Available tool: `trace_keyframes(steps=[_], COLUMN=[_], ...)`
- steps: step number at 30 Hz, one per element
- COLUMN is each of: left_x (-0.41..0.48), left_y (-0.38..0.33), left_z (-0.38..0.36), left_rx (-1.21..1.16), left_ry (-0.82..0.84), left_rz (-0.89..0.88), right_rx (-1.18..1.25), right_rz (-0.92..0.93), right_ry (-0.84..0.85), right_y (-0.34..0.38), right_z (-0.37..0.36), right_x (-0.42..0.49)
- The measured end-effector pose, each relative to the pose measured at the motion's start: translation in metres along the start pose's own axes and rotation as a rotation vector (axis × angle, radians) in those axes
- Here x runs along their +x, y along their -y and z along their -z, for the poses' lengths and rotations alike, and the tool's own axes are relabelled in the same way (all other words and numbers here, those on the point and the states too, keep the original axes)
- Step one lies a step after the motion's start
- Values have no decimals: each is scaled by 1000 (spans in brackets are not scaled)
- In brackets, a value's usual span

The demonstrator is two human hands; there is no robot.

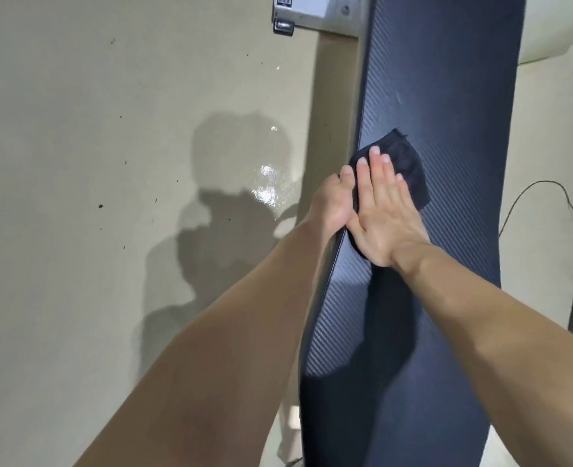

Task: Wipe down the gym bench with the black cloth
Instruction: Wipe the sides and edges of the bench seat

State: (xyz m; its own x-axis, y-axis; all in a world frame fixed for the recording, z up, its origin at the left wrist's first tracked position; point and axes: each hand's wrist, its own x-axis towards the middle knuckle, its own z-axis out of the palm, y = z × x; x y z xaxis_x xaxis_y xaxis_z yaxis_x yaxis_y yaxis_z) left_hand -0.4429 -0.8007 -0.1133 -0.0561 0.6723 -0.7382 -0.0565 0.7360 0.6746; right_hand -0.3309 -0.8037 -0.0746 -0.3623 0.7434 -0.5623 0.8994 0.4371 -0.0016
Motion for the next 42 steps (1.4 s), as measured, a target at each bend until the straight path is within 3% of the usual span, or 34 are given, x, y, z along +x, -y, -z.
trace_keyframes(steps=[10,16,25,31,42], left_x=[-53,-120,-187,-165,-68], left_y=[49,119,174,154,19], left_z=[-1,-5,-9,-9,-7], left_rx=[153,-104,-130,-78,194], left_ry=[33,20,-6,23,47], left_rz=[43,101,112,100,103], right_rx=[85,117,206,113,68], right_rz=[-78,-96,-61,8,-61], right_ry=[14,-23,-79,-36,-22], right_y=[33,71,96,65,17], right_z=[-30,-85,-135,-112,-36], right_x=[-57,-135,-207,-178,-57])
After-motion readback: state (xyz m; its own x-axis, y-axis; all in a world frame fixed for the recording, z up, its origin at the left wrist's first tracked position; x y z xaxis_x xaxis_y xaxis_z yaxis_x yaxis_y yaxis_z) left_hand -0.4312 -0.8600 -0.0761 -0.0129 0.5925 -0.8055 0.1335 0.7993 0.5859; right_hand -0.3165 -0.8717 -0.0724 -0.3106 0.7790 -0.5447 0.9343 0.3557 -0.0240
